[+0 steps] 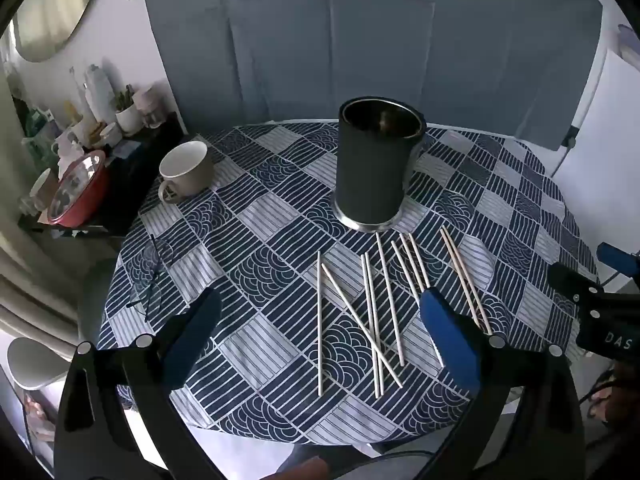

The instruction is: Organize utensils

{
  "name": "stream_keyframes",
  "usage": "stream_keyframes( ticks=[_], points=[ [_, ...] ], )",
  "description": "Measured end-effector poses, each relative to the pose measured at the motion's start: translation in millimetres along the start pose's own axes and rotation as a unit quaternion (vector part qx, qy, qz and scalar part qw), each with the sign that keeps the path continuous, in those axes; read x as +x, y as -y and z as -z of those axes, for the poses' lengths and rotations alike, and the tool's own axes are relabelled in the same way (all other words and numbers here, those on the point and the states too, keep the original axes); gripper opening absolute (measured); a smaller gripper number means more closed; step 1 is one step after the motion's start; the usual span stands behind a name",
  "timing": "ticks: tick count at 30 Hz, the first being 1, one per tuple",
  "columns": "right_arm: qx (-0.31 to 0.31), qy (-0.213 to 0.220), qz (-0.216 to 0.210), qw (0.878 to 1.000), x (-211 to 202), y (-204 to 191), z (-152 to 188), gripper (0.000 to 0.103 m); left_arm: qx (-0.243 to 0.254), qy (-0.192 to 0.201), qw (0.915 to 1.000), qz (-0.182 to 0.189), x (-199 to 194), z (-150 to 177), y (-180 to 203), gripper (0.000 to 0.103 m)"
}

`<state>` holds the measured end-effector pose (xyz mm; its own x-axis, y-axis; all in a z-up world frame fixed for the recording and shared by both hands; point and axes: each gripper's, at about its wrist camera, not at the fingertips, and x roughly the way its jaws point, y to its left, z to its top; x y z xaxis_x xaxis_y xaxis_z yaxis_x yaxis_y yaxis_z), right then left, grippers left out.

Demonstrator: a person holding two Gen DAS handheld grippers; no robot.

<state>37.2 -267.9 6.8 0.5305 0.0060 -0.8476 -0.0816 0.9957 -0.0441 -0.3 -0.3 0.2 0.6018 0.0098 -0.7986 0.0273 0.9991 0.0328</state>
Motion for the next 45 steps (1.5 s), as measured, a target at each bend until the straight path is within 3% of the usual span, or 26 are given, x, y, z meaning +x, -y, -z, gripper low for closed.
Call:
stream_keyframes(
  ticks=[45],
  points=[
    [-0.011,-0.005,0.003,1.000,4.9,-3.5,-1.6,0.095,-0.012,-0.007,0.9998,-0.011,3.7,1.6,-5.3,0.097]
  ],
)
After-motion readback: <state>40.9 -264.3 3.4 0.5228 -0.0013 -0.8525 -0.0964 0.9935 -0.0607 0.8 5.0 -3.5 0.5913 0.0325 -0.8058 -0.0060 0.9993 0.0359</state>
